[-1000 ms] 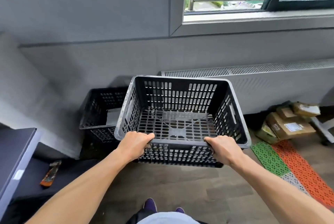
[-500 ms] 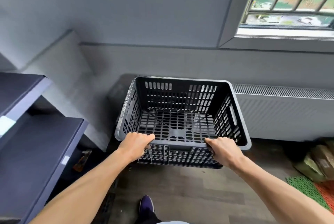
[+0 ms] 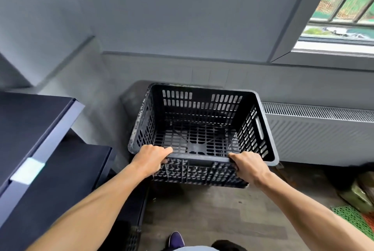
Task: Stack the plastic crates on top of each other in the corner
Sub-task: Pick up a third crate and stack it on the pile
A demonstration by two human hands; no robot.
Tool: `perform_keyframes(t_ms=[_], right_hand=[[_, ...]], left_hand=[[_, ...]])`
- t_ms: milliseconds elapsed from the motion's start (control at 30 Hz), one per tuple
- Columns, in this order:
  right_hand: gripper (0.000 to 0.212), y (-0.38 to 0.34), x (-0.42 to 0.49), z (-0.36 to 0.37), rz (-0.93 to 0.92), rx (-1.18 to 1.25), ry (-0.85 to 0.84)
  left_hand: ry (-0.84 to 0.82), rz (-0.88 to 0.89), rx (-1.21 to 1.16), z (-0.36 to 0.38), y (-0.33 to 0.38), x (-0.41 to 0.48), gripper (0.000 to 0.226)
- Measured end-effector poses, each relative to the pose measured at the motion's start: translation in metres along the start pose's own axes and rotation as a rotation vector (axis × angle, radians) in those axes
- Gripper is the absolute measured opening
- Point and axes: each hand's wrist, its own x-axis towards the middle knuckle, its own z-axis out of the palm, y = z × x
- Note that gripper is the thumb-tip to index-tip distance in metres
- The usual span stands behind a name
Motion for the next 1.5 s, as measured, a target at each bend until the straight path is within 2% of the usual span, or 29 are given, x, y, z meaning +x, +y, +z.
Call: perform_keyframes(t_ms=[400, 800, 1067, 1200, 1400, 1500], right_hand=[[0.032, 0.007, 0.067, -0.006, -0.016, 0.009, -0.007], [0.039, 0.033, 0.156, 0.011, -0.061, 0.045, -0.030], [0.043, 0.032, 0.178, 0.028, -0.076, 0.039, -0.066], [0.043, 0.027, 0.179, 0.038, -0.091, 0.023, -0.085], [0.043, 0.023, 0.178, 0.043, -0.078, 0.039, -0.067], [0.036, 0.020, 0.177, 0.046, -0.044, 0.050, -0.057]], left_hand=[[0.011, -0.045, -0.014, 0.005, -0.037, 0.047, 0.014], [-0.093, -0.111, 0.018, 0.009, -0.071, 0.116, 0.016], [-0.117, -0.105, 0.012, 0.026, -0.088, 0.135, 0.014], [-0.111, -0.107, 0.012, 0.036, -0.092, 0.130, 0.006], [-0.112, -0.130, 0.003, 0.049, -0.094, 0.131, 0.042], [-0.114, -0.134, -0.009, 0.054, -0.094, 0.131, 0.036]])
